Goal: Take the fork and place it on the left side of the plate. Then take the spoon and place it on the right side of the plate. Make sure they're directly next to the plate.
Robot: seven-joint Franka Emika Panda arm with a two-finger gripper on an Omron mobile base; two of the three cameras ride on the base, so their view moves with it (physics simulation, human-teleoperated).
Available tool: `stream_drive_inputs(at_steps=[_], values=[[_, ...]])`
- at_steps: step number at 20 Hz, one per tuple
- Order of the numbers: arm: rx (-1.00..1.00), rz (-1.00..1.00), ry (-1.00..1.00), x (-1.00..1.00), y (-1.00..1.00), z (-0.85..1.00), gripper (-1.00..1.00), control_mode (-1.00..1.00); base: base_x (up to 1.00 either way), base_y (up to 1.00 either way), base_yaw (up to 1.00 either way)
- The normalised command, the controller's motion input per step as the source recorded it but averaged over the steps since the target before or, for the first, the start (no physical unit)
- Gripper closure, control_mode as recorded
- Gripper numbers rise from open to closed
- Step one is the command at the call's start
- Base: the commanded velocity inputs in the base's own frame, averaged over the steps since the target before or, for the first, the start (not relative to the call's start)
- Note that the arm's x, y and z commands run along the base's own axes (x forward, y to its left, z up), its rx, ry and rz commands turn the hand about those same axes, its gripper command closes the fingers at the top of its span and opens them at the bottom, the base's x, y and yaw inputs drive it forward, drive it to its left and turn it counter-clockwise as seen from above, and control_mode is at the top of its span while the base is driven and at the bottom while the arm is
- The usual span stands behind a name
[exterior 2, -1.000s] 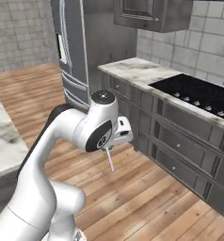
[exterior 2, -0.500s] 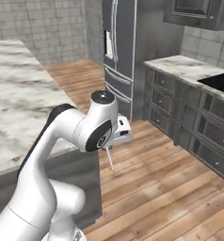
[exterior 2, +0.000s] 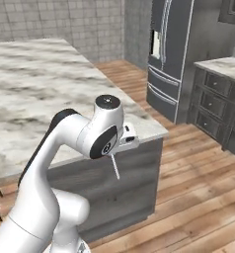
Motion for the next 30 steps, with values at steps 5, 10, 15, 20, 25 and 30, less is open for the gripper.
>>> stream_drive_inputs(at_steps=[5,10,15,20,25,30], values=[[0.00,0.00,0.00,0.00,0.00,0.00,1.00,1.00,-0.91,1.00,0.23],[0.00,0.00,0.00,0.00,0.00,0.00,1.00,1.00,-0.93,1.00,0.23],[0.00,0.00,0.00,0.00,0.00,0.00,1.00,1.00,-0.80,1.00,0.20],[0.00,0.00,0.00,0.00,0.00,0.00,1.00,1.00,-0.44,1.00,0.12],[0.00,0.00,0.00,0.00,0.00,0.00,1.00,1.00,-0.14,1.00,0.03],[0.00,0.00,0.00,0.00,0.00,0.00,1.00,1.00,0.20,1.00,-0.17]])
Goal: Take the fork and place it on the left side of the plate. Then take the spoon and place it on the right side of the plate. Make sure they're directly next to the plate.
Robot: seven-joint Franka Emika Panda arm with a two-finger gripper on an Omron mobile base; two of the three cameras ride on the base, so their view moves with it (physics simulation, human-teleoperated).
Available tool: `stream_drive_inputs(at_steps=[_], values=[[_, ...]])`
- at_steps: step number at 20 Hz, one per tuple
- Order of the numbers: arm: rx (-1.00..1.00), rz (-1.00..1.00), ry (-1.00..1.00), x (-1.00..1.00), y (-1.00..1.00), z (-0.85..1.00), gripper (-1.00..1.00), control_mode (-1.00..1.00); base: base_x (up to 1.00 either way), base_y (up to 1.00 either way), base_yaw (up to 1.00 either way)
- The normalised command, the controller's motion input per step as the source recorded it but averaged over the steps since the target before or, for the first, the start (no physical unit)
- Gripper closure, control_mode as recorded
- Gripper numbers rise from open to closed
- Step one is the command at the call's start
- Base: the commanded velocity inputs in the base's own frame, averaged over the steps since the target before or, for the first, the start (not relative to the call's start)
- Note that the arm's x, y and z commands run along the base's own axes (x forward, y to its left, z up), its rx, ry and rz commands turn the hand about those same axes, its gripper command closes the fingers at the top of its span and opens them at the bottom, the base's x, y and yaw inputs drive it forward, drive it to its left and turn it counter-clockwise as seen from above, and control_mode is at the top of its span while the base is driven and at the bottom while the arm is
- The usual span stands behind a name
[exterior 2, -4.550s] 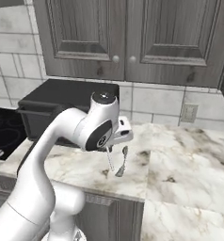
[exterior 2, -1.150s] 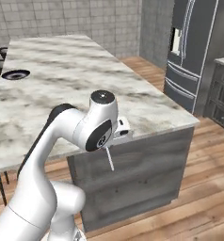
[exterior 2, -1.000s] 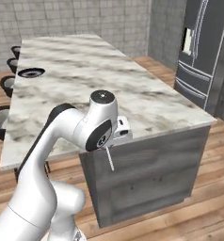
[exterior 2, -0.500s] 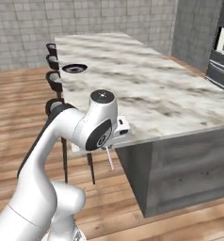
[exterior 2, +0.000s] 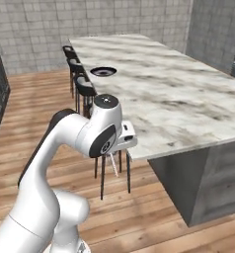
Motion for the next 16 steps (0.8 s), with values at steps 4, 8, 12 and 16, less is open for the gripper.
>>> stream_drive_inputs(at_steps=[4,8,12,16], values=[[0.00,0.00,0.00,0.00,0.00,0.00,1.00,1.00,0.36,1.00,-0.26],[0.00,0.00,0.00,0.00,0.00,0.00,1.00,1.00,0.40,1.00,-0.30],[0.00,0.00,0.00,0.00,0.00,0.00,1.00,1.00,0.45,1.00,-0.34],[0.00,0.00,0.00,0.00,0.00,0.00,1.00,1.00,0.46,1.00,-0.34]])
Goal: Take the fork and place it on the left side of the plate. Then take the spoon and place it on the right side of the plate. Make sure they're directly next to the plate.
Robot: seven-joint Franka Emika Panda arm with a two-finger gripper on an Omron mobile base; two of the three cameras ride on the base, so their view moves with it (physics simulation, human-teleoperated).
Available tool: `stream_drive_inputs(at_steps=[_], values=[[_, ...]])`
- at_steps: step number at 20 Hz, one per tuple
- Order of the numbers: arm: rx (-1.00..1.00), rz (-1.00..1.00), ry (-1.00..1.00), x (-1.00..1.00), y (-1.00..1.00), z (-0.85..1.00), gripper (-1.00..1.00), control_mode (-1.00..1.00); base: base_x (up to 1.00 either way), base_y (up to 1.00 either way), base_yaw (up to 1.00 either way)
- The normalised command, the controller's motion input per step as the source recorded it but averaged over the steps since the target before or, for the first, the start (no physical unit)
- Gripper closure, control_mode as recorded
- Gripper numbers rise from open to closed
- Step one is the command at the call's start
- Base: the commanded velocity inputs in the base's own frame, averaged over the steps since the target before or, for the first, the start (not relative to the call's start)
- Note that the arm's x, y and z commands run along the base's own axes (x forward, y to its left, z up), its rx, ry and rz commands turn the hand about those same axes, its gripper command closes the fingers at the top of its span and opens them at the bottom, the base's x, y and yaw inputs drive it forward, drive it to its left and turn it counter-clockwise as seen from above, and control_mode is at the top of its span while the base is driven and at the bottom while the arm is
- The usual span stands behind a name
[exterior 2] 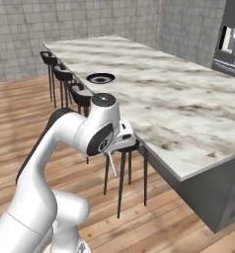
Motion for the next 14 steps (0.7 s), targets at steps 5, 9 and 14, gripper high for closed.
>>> stream_drive_inputs(at_steps=[5,9,14], values=[[0.00,0.00,0.00,0.00,0.00,0.00,1.00,1.00,0.46,1.00,-0.34],[0.00,0.00,0.00,0.00,0.00,0.00,1.00,1.00,0.49,1.00,-0.34],[0.00,0.00,0.00,0.00,0.00,0.00,1.00,1.00,0.94,0.71,-0.20]])
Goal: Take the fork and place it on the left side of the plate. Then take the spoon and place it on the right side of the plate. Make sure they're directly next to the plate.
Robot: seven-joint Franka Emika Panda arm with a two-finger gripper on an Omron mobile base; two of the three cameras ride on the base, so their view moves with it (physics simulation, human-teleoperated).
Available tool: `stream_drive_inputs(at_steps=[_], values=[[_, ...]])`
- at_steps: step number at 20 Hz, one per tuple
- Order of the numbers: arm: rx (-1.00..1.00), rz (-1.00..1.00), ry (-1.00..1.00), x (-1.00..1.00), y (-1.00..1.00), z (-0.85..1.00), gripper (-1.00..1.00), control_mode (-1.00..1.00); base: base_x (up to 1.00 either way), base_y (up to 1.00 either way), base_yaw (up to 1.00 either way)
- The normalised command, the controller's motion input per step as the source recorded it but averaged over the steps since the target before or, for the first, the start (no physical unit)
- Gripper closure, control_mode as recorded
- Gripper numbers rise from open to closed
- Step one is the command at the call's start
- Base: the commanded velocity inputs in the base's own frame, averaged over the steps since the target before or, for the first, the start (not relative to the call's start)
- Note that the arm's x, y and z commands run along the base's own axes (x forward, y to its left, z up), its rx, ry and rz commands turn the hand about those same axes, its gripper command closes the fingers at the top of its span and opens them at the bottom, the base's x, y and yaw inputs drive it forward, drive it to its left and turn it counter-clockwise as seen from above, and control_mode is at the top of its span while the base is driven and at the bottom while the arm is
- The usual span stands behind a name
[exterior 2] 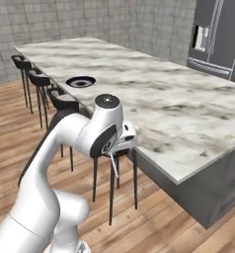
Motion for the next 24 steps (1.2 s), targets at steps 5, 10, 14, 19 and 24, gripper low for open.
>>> stream_drive_inputs(at_steps=[5,10,14,19,24], values=[[0.00,0.00,0.00,0.00,0.00,0.00,1.00,1.00,0.98,0.51,-0.06],[0.00,0.00,0.00,0.00,0.00,0.00,1.00,1.00,0.67,0.97,-0.17],[0.00,0.00,0.00,0.00,0.00,0.00,1.00,1.00,0.61,1.00,-0.21],[0.00,0.00,0.00,0.00,0.00,0.00,1.00,1.00,0.50,1.00,-0.20],[0.00,0.00,0.00,0.00,0.00,0.00,1.00,1.00,0.47,1.00,-0.20]])
